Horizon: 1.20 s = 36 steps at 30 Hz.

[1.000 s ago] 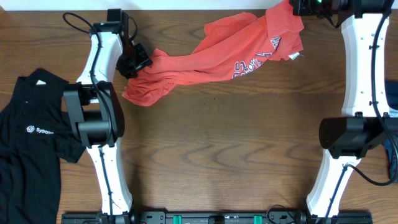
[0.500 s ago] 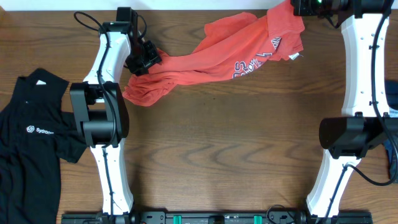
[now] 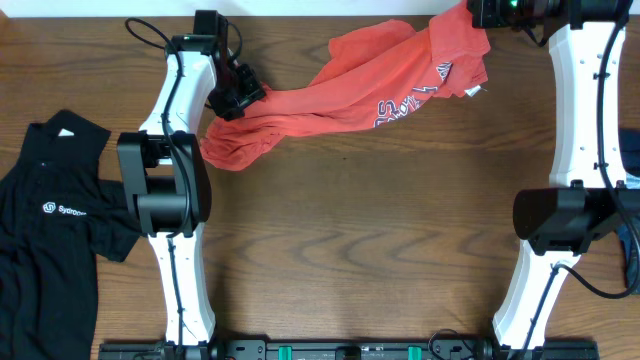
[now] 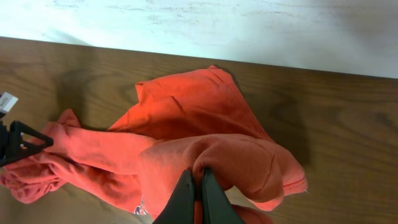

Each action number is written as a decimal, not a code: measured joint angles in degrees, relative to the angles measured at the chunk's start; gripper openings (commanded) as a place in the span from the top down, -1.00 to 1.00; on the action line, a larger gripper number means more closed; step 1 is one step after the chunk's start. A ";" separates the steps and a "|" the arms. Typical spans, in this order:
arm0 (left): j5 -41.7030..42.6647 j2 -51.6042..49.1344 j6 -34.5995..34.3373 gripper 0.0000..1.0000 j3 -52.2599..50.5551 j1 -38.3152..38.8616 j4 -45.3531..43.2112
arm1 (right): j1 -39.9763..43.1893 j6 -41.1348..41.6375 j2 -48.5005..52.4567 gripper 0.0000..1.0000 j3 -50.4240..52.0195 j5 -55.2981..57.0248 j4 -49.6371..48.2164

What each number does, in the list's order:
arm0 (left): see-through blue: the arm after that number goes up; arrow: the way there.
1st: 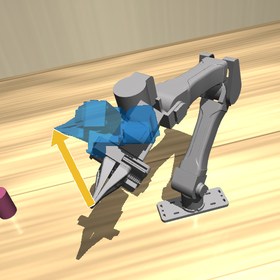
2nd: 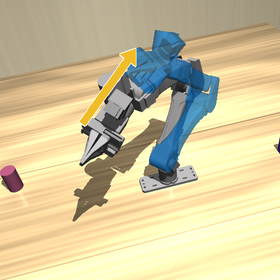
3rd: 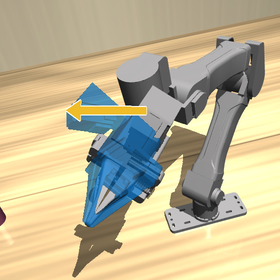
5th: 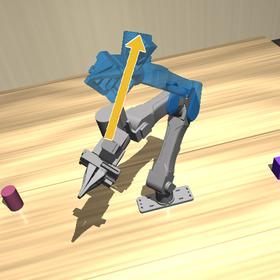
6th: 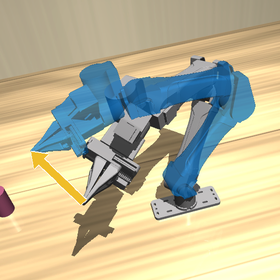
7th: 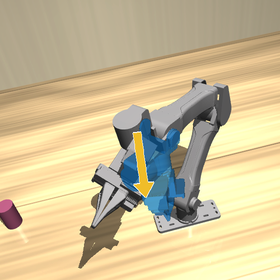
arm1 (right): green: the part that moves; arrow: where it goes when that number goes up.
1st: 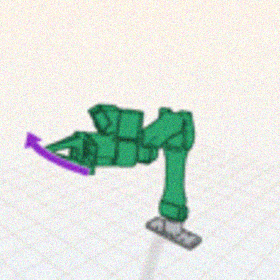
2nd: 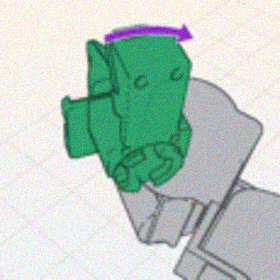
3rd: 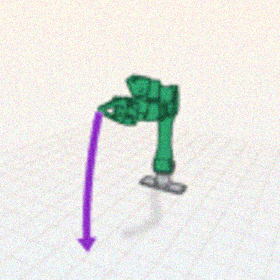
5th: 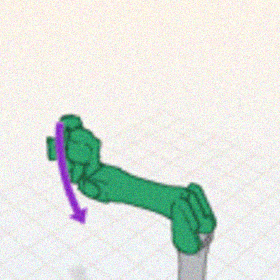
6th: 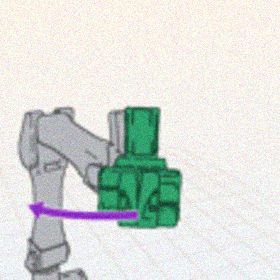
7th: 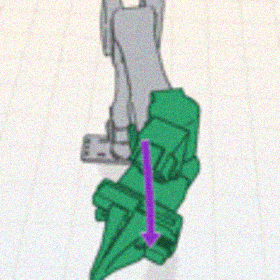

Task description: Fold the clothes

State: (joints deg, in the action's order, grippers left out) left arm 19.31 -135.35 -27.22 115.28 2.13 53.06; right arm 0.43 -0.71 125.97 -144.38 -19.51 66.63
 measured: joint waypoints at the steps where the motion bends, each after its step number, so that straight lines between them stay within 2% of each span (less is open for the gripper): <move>1: -0.17 0.00 0.00 -0.14 0.02 0.09 0.59 | 0.00 0.00 0.00 0.97 0.00 0.00 0.00; 11: -3.91 -0.59 0.00 -0.14 0.02 0.13 2.36 | 0.00 -0.04 0.00 0.98 0.00 0.00 0.22; 19: -4.94 -1.70 -0.02 -0.12 0.02 0.13 -0.44 | 0.00 -0.17 0.00 0.97 0.00 0.00 0.46; 23: -5.75 -1.95 -0.85 -0.04 0.02 0.13 -2.27 | 0.00 -0.20 0.00 0.97 0.00 0.00 0.72; 24: -5.86 -1.95 -1.05 -0.01 0.02 0.13 -2.51 | 0.00 -0.20 0.00 0.98 0.00 0.00 0.92; 25: -5.99 -1.97 -1.31 0.12 0.00 0.13 -2.62 | 0.00 -0.20 0.00 0.98 0.00 0.00 1.05; 26: -5.99 -1.97 -1.68 0.42 0.02 0.13 -2.73 | 0.00 -0.20 0.00 0.98 0.00 0.02 1.11; 27: -6.03 -1.99 -1.95 0.54 0.02 0.13 -2.89 | 0.00 -0.20 0.00 0.97 0.00 0.00 1.14; 28: -6.14 -2.03 -1.79 0.75 0.02 0.13 -3.06 | 0.00 -0.20 0.00 0.97 0.00 0.02 1.16; 31: -6.23 -2.25 -2.08 0.88 0.02 0.13 -3.17 | 0.00 -0.20 0.00 0.97 0.00 0.02 1.22; 36: -6.21 -2.38 -2.19 0.88 0.00 0.13 -3.17 | 0.00 -0.20 0.00 0.98 0.00 0.02 1.33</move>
State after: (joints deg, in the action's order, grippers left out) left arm 13.10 -137.73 -29.41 115.28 2.26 49.89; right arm 0.43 -0.91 125.97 -144.38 -19.49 67.96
